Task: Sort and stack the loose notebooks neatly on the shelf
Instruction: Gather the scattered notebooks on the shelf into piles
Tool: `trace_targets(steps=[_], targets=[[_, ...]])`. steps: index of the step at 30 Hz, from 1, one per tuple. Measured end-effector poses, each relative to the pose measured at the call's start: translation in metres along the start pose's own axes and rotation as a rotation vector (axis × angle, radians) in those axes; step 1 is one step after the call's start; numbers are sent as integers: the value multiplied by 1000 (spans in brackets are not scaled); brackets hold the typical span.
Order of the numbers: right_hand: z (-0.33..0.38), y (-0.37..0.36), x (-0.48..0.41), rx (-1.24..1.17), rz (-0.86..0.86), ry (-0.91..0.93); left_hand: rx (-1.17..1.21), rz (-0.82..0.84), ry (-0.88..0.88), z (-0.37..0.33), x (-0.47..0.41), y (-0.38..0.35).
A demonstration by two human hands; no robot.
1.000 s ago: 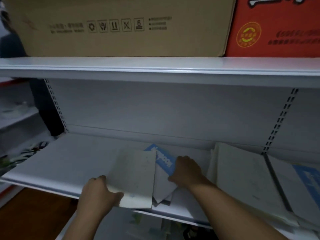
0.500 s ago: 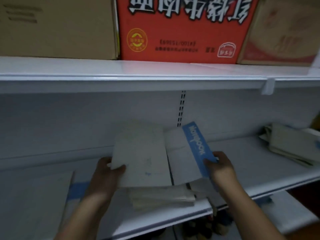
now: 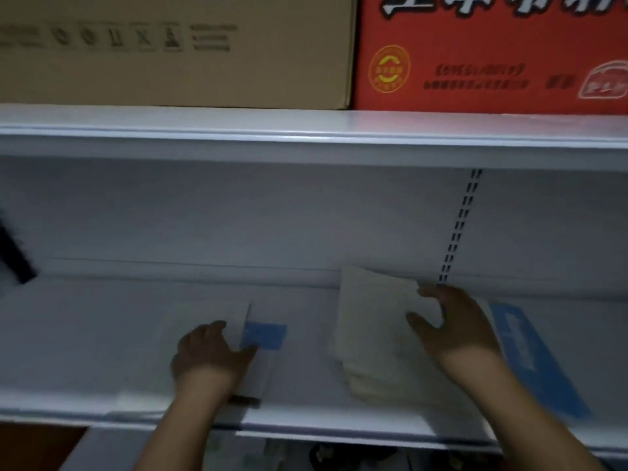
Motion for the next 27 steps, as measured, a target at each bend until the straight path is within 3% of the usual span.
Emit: trace_targets(steps=[3,6,11,15,20,24,27], targets=[[68,-99,24,-21,367,192,-98,-21,127,67,-3,10],[87,-192,47,126,745,225,-71,-17,123,91,7,16],[58,-247,27,417,890,52,-97,38,66,111,7,31],[68,-245,23,427,813,45,131,128,127,118,2,34],[90,-214,32,185,694,24,438,164,5,96,2,36],[89,-115,19,-70,353,7,892,149,-22,59,-7,46],[38,-17,17,-500,-20,-180,1053,231,-106,-6,-6,44]])
Point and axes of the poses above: each hand's wrist, its own x-axis away from the middle knuckle, its own y-axis out of the back of the hand, z = x × y, the point moved 7 cm from there along -x, towards the middle knuckle, and after that the axes turned 10 degrees about -x, right-handed, at the moved point
